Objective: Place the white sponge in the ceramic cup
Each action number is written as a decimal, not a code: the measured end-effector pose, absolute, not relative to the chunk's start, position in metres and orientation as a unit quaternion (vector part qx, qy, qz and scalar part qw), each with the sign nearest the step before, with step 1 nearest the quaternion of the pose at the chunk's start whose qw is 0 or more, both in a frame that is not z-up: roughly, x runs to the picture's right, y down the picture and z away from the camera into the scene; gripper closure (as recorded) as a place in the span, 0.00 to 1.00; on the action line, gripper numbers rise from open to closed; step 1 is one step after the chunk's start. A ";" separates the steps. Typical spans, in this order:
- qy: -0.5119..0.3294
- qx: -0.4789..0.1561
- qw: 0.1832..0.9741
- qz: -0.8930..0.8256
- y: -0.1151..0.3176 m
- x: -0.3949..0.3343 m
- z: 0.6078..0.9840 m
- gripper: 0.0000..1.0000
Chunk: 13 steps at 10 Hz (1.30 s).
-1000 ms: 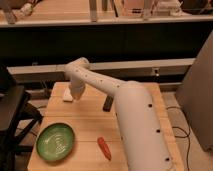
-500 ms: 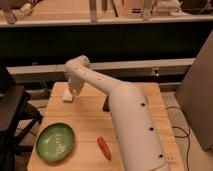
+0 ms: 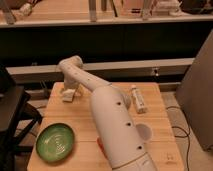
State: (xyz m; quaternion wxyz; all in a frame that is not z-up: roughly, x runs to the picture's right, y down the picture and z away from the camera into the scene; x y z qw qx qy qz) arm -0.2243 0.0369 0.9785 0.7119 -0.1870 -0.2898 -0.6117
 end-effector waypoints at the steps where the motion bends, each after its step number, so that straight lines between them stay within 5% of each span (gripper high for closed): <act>1: -0.288 -0.184 0.717 -0.607 0.039 -0.227 0.977 0.20; 10: -0.285 -0.191 0.723 -0.600 0.064 -0.210 0.988 0.22; 13: -0.285 -0.192 0.724 -0.598 0.064 -0.205 0.987 0.51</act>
